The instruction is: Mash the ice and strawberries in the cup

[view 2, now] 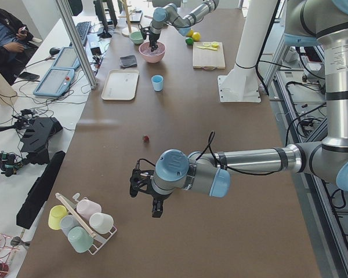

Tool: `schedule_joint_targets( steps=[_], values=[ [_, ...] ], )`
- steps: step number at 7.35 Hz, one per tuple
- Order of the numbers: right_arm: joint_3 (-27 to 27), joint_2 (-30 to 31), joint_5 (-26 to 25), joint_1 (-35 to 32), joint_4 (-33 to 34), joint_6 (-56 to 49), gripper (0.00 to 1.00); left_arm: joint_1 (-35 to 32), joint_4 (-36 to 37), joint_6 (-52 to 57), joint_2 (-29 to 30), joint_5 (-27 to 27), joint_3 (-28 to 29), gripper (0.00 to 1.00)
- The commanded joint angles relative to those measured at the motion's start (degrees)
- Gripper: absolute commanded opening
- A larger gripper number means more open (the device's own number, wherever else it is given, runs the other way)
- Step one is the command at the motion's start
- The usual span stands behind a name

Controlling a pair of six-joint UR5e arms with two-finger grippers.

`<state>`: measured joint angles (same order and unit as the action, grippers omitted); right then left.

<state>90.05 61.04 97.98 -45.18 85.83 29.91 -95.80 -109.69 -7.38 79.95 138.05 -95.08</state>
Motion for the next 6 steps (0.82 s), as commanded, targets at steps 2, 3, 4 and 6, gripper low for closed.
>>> schedule_joint_targets(
  steps=[2, 3, 4, 6],
  values=[
    [-0.9, -1.4, -0.5, 0.2, 2.3, 0.0, 0.47, 0.0, 0.0, 0.0, 0.0, -0.1, 0.1, 0.98],
    [-1.2, -1.2, -0.6, 0.2, 2.2, -0.2, 0.44, 0.0, 0.0, 0.0, 0.0, 0.0, 0.0, 0.98],
    [-1.4, -1.3, -0.6, 0.4, 2.1, -0.2, 0.44, 0.0, 0.0, 0.0, 0.0, 0.0, -0.2, 0.98],
    [-1.5, -1.3, -0.8, 0.9, 1.9, 0.1, 0.44, 0.0, 0.0, 0.0, -0.1, 0.0, -0.2, 0.98]
  ],
)
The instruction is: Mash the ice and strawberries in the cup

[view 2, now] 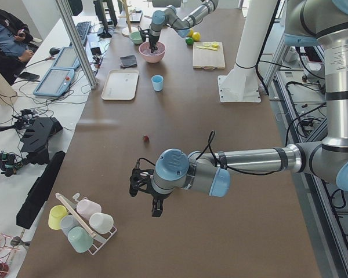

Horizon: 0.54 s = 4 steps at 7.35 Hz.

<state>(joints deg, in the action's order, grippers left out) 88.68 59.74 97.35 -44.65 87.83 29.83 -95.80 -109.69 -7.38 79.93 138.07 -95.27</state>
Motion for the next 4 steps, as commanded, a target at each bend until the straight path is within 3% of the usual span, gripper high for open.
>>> schedule_joint_targets(
  steps=[1, 4],
  values=[
    [-0.4, 0.1, -0.4, 0.5, -0.4, 0.2, 0.44, 0.0, 0.0, 0.0, 0.0, 0.0, 0.0, 0.98],
    [-0.7, 0.3, -0.4, 0.5, -0.4, -0.3, 0.33, 0.0, 0.0, 0.0, -0.1, 0.0, -0.1, 0.98]
  ],
)
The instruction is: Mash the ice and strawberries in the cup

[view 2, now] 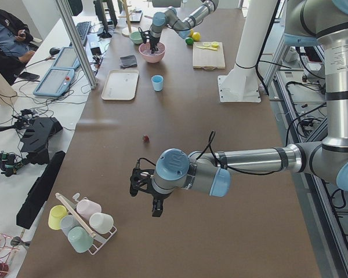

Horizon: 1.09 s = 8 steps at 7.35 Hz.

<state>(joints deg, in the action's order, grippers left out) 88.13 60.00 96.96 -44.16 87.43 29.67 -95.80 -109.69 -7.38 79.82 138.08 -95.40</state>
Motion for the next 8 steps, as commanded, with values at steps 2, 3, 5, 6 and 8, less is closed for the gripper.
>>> schedule_joint_targets(
  steps=[2, 3, 5, 6, 8],
  values=[
    [0.1, -0.1, 0.1, -0.5, 0.0, -1.0, 0.10, 0.0, 0.0, 0.0, 0.1, 0.0, 0.1, 0.98],
    [0.2, -0.2, 0.3, -1.0, 0.0, -1.0, 0.00, 0.0, 0.0, 0.0, 0.1, 0.0, 0.2, 0.98],
    [2.7, -1.6, 3.7, -3.5, 0.8, -1.1, 0.00, 0.0, 0.0, 0.0, 0.1, 0.0, 0.2, 0.98],
    [4.1, -2.2, 5.3, -3.5, 0.0, 0.2, 0.00, 0.0, 0.0, 0.0, 0.1, 0.0, 0.2, 0.98],
    [4.6, -7.1, 7.2, 0.5, -0.1, 8.8, 0.00, 0.0, 0.0, 0.0, 0.1, 0.0, 0.2, 0.98]
  ],
)
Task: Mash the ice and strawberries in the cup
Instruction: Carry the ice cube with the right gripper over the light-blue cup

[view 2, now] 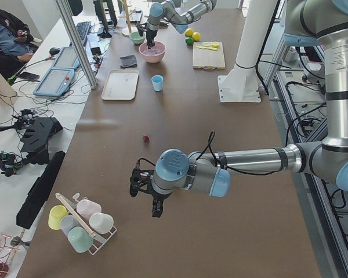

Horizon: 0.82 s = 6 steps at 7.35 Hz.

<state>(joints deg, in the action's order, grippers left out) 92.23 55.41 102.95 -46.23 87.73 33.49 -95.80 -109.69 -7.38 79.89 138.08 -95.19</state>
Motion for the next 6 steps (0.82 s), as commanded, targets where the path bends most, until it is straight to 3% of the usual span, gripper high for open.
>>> schedule_joint_targets(
  steps=[1, 3, 4, 5, 6],
  values=[
    [-0.2, -6.2, 0.1, 6.5, -1.5, 10.2, 0.00, 0.0, 0.0, 0.1, 0.1, 0.0, -0.2, 0.98],
    [-4.6, -12.8, -4.1, 12.5, -7.1, 19.2, 0.00, 0.0, 0.0, 0.1, 0.1, 1.5, -0.3, 0.98],
    [-8.5, -13.5, -5.9, 15.3, -12.5, 20.7, 0.00, 0.0, 0.0, 0.1, 0.1, 1.5, -0.1, 0.98],
    [-8.6, -11.7, -8.3, 16.8, -18.3, 21.8, 0.00, 0.0, 0.0, 0.1, 0.1, 1.5, -0.1, 0.98],
    [-8.7, -10.9, -8.4, 17.0, -18.9, 22.8, 0.02, 0.0, 0.0, 0.1, 0.1, 1.5, 0.0, 0.98]
  ],
)
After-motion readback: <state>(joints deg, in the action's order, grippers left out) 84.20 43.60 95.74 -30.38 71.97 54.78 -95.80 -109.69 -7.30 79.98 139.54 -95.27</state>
